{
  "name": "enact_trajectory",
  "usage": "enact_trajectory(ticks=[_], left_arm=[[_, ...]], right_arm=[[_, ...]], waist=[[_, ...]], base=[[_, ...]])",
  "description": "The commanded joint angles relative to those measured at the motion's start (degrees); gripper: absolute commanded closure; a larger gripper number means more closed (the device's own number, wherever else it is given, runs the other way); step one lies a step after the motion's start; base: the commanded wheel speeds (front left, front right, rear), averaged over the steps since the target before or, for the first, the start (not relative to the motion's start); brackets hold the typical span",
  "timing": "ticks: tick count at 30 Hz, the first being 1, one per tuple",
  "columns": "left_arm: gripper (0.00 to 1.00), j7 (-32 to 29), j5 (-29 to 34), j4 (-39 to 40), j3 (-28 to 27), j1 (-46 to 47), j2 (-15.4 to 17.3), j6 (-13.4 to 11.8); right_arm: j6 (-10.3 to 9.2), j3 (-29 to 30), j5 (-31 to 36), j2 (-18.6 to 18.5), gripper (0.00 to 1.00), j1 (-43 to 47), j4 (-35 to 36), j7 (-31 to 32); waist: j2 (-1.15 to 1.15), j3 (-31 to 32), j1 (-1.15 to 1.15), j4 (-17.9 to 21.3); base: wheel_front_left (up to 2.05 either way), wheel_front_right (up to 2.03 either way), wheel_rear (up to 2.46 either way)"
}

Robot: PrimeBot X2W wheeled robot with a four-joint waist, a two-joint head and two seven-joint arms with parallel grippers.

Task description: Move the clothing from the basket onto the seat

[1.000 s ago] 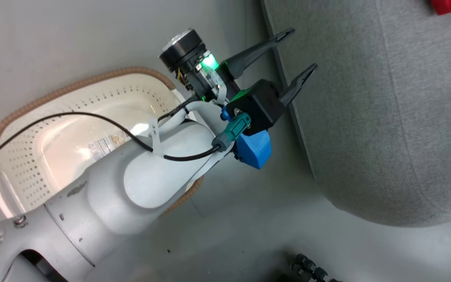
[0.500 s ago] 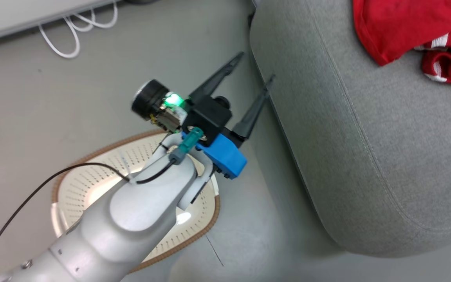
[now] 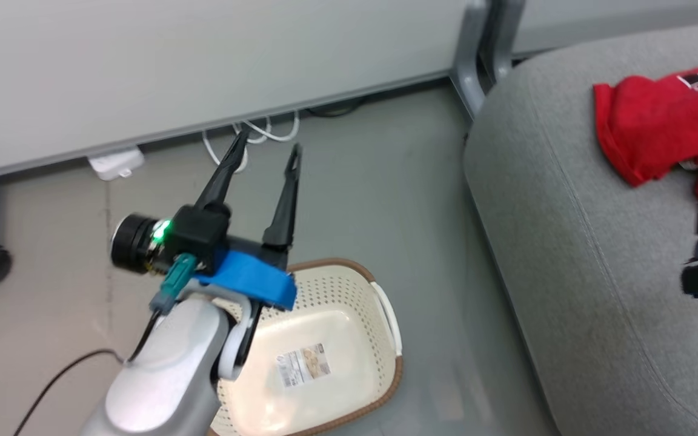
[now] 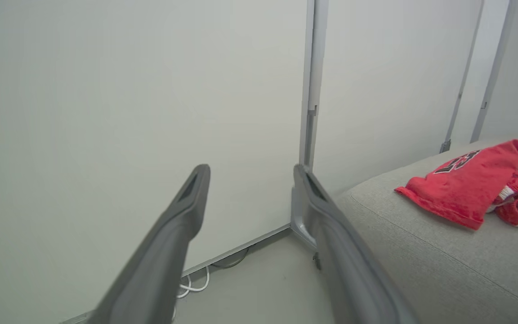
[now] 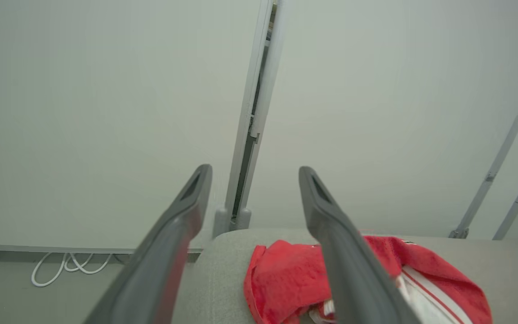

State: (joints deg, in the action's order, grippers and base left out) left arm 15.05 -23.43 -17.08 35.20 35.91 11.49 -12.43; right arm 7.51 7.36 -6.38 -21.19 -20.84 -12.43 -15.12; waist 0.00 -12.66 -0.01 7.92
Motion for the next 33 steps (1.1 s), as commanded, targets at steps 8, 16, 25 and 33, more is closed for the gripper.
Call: enact_trajectory(ticks=[8,16,25,33], left_arm=[[0.0,0.2,3.3,2.2,-10.8,-10.8,-0.9,1.6],[0.0,0.2,7.3,3.6,-17.5,-19.8,-3.0,5.5],[0.0,0.2,10.9,3.8,-21.7,-25.8,-6.1,9.7],[0.0,0.2,12.7,3.6,-24.8,-28.4,-7.8,12.1]], right_arm=[[-0.04,-6.2,-0.7,3.8,0.0,3.6,-0.1,0.0],[-0.04,-8.9,-2.0,7.6,0.0,8.9,-0.7,0.0],[-0.04,-9.0,-3.0,10.9,0.0,14.5,-0.6,0.0],[-0.04,-8.0,-3.3,13.4,0.0,18.1,-0.1,0.0]], waist=[[0.0,6.9,0.01,-6.4],[0.0,11.2,0.01,-9.3],[0.0,13.5,0.01,-11.2],[0.0,14.8,0.01,-12.0]], base=[[0.0,0.0,0.0],[0.0,0.0,0.0],[0.0,0.0,0.0],[0.0,0.0,0.0]])
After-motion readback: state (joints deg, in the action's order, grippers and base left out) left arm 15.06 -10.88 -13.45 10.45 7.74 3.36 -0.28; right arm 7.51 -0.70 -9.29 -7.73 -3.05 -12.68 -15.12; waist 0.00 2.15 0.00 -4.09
